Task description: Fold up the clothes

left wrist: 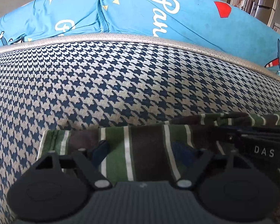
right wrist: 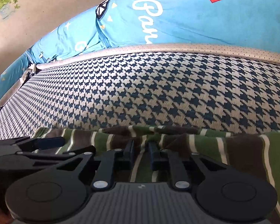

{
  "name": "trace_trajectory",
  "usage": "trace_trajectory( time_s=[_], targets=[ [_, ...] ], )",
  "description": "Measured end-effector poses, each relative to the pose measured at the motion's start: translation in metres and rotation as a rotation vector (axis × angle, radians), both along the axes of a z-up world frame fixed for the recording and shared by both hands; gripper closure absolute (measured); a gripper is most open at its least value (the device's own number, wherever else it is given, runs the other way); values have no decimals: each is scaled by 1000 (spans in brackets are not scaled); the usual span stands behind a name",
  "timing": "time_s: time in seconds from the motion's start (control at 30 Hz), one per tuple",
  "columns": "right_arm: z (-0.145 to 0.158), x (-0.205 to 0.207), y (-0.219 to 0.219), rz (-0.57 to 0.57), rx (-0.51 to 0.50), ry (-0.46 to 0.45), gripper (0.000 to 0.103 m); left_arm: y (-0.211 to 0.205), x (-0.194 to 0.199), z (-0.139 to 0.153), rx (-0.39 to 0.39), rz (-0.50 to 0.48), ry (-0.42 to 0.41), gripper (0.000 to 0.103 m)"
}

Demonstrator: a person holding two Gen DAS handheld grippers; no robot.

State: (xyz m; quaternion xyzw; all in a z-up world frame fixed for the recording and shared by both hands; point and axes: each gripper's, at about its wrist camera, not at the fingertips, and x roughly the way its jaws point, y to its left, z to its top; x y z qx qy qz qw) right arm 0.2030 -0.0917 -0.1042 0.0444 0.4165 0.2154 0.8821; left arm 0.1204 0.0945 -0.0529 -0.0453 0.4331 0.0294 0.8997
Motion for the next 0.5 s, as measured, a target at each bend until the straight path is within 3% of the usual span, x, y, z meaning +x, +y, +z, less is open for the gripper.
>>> trace_trajectory(
  time_s=[0.27,0.5],
  targets=[
    [-4,13,-1,-21,5,-39,95,-13,12,-8,66,-7,-30,8],
    [9,9,-11,-54,27,-51,94,-7,23,-7,47,18,-46,7]
  ],
)
